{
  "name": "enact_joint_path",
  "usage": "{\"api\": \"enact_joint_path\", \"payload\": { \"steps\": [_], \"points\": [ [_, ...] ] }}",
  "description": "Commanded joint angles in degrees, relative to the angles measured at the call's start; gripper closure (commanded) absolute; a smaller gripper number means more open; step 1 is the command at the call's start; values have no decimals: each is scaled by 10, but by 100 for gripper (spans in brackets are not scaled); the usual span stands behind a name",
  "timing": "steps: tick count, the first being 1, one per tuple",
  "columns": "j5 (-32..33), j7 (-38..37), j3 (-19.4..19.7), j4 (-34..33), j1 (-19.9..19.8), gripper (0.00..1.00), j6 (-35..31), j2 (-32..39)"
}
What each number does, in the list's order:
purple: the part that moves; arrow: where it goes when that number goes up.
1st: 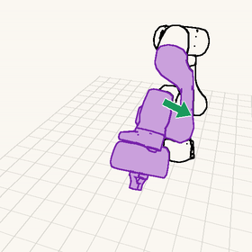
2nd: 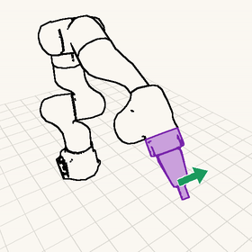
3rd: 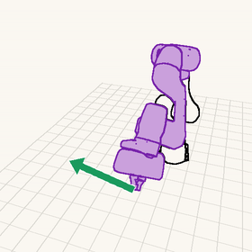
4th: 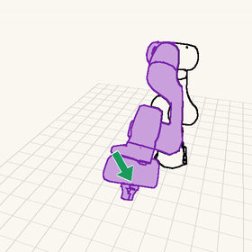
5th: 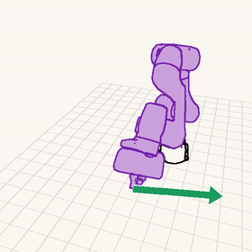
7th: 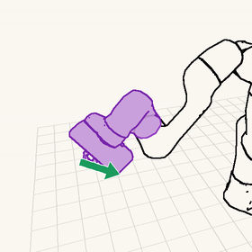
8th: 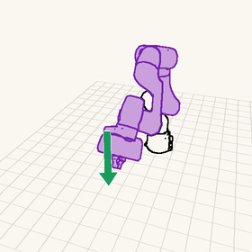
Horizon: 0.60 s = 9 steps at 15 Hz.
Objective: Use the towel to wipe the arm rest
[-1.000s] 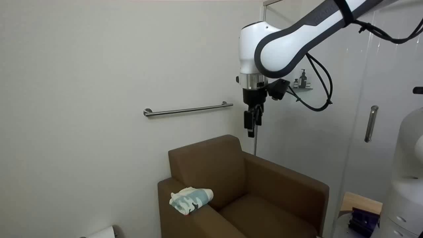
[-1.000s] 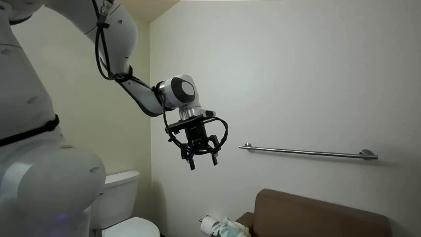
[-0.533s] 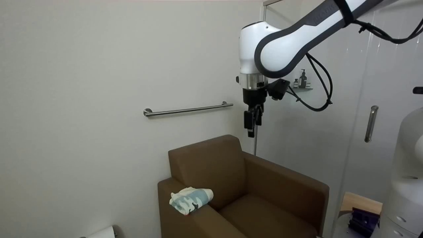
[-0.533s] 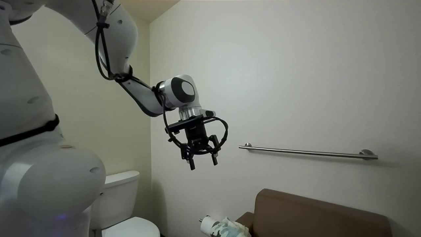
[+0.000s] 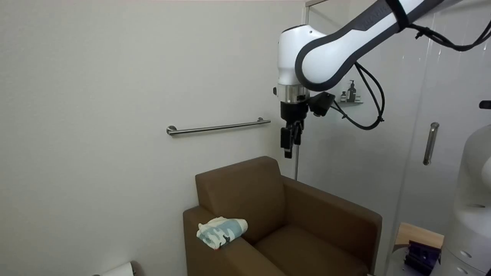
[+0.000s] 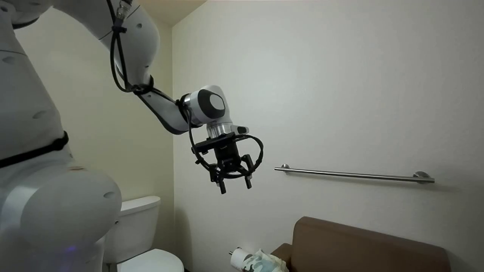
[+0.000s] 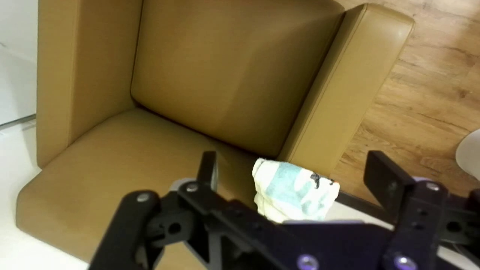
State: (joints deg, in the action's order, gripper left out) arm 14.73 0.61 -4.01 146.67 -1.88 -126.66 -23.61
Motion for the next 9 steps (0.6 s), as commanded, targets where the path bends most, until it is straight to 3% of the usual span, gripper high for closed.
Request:
{"api": "enact_joint_path", "payload": {
  "steps": [1, 6, 9],
  "points": [
    [-14, -1, 21, -6, 7, 0, -130, 51],
    [-58, 50, 34, -61, 27, 0, -293, 214],
    [-120, 129, 30, -116, 37, 0, -312, 324]
  ]
}}
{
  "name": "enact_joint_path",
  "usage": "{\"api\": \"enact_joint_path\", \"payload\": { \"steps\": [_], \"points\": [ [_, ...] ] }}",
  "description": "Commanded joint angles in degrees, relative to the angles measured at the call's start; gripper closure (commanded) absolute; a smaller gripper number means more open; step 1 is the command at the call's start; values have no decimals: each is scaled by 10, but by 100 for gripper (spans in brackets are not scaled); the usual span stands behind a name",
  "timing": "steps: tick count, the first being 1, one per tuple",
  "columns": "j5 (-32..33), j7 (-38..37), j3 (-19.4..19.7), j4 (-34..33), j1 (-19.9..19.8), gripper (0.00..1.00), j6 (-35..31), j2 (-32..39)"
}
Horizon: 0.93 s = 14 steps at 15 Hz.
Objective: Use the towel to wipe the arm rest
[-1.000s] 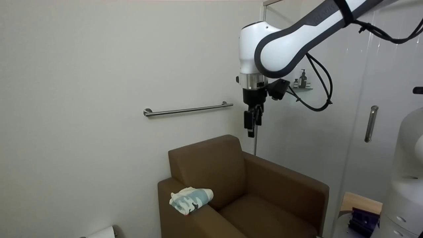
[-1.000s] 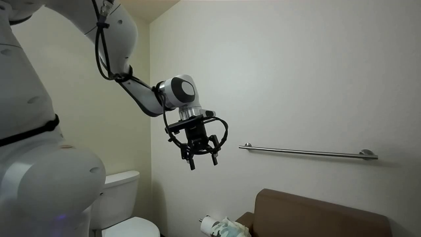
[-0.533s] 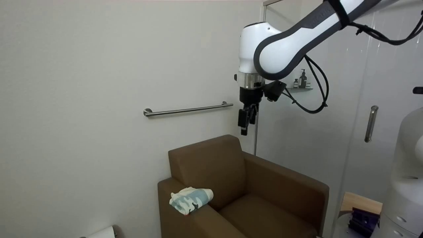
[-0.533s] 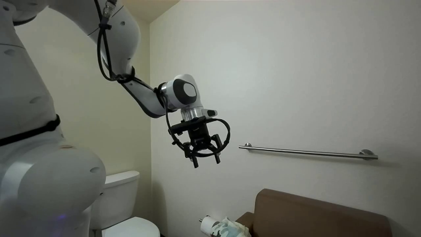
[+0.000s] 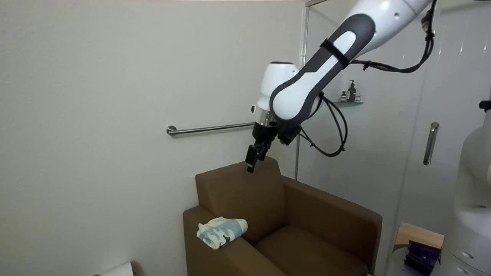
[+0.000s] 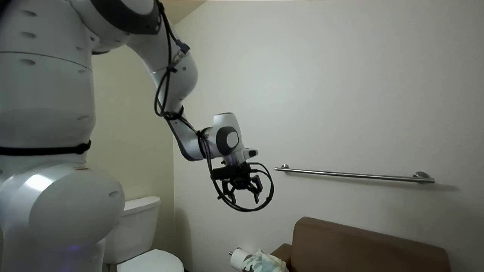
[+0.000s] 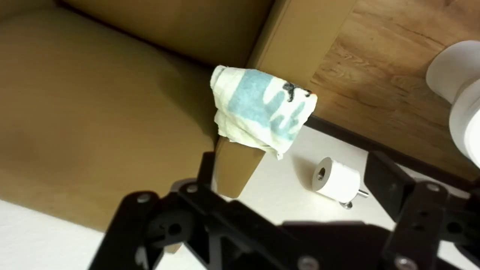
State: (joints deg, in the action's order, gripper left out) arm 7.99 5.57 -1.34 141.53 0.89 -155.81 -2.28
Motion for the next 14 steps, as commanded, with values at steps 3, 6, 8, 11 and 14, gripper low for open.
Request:
{"api": "enact_joint_path", "payload": {
  "steps": [3, 6, 8, 11, 14],
  "points": [
    [-23, 27, -2, -36, 6, 0, -5, 73],
    [-23, 27, -1, -34, 6, 0, -5, 57],
    [-26, 30, -2, -35, 7, 0, -5, 57],
    [-95, 82, -16, -80, 2, 0, -4, 135],
    [-100, 69, -26, -135, -3, 0, -4, 215]
  ]
}}
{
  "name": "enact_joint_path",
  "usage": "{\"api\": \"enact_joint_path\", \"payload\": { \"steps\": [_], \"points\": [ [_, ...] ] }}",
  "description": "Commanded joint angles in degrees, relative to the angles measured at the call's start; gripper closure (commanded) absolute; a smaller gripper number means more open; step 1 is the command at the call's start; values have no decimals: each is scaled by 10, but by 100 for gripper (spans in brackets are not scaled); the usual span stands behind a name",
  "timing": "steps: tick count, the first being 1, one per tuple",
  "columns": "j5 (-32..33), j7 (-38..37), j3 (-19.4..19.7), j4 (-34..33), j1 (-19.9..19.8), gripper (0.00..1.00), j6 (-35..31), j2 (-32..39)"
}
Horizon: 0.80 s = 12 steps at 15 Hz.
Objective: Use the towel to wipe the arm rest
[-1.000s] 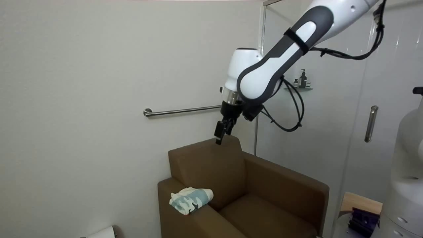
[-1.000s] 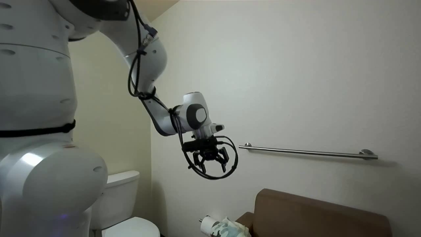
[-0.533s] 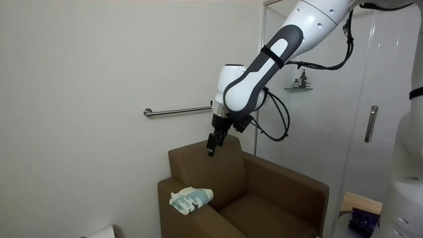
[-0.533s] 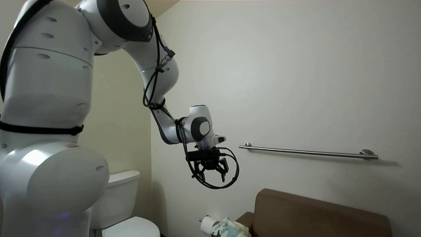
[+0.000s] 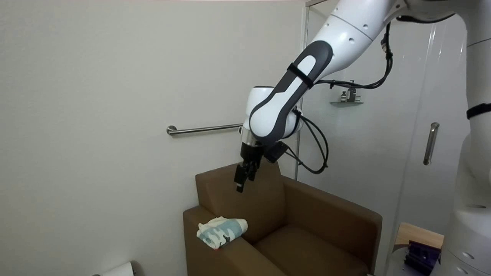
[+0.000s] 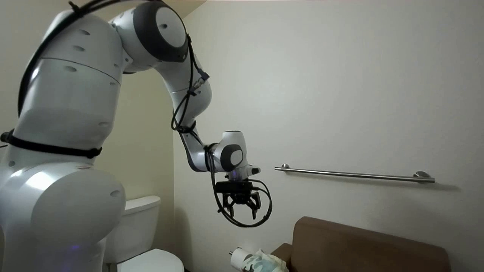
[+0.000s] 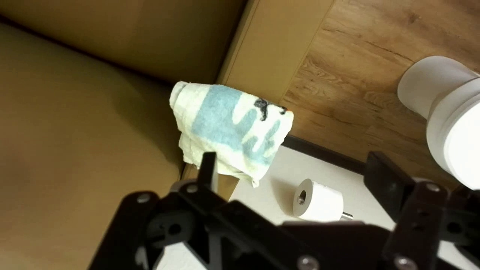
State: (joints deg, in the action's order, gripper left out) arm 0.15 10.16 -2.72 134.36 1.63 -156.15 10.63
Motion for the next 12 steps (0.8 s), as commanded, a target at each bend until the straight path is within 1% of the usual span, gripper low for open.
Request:
{"api": "enact_joint_path", "payload": {
  "steps": [1, 4, 7, 8, 9, 10, 12],
  "points": [
    [-2, 5, -7, -81, -5, 0, -13, 115],
    [23, -40, 13, -142, 11, 0, -52, 207],
    [16, -48, 13, -220, 11, 0, -35, 290],
    [18, -49, 15, -248, 13, 0, -16, 313],
    [16, -39, 7, -267, 8, 0, 18, 319],
    [14, -32, 2, -222, 0, 0, -22, 295],
    [14, -32, 2, -259, 3, 0, -1, 323]
  ]
}}
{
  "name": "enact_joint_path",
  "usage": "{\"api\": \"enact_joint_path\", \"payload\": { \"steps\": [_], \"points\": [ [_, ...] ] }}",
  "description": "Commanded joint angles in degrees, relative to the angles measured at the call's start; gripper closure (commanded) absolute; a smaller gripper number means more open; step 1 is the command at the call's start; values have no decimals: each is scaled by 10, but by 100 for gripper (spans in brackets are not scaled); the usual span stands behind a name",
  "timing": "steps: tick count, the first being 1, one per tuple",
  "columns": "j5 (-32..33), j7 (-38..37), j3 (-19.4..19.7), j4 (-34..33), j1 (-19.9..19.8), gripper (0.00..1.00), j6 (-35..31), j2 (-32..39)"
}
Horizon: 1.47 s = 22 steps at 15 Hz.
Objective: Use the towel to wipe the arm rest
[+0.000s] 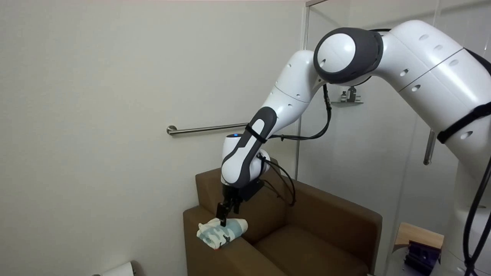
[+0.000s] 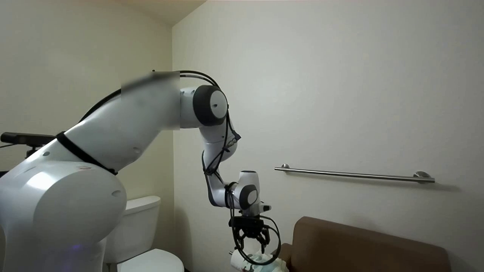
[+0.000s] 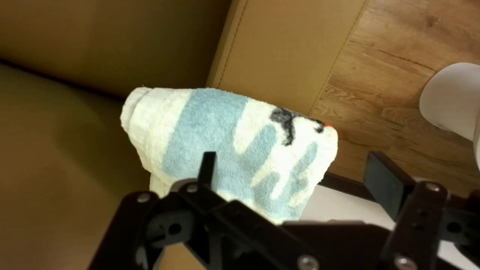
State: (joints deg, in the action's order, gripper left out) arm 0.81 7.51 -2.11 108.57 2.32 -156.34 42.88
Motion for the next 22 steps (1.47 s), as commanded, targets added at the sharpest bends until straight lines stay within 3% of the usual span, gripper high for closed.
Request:
{"api": "enact_joint_path", "payload": {
  "steps": [1, 4, 16, 17, 18, 22],
  "points": [
    [7, -5, -4, -9, -3, 0, 6, 5],
    [10, -7, -2, -45, 0, 0, 15, 27],
    [24, 9, 3, -344, 7, 0, 130, 254],
    [27, 17, 1, -368, 5, 25, 162, 269],
    [30, 25, -2, -388, 2, 26, 184, 282],
    [31, 47, -10, -454, -2, 51, 275, 312]
  ]
}}
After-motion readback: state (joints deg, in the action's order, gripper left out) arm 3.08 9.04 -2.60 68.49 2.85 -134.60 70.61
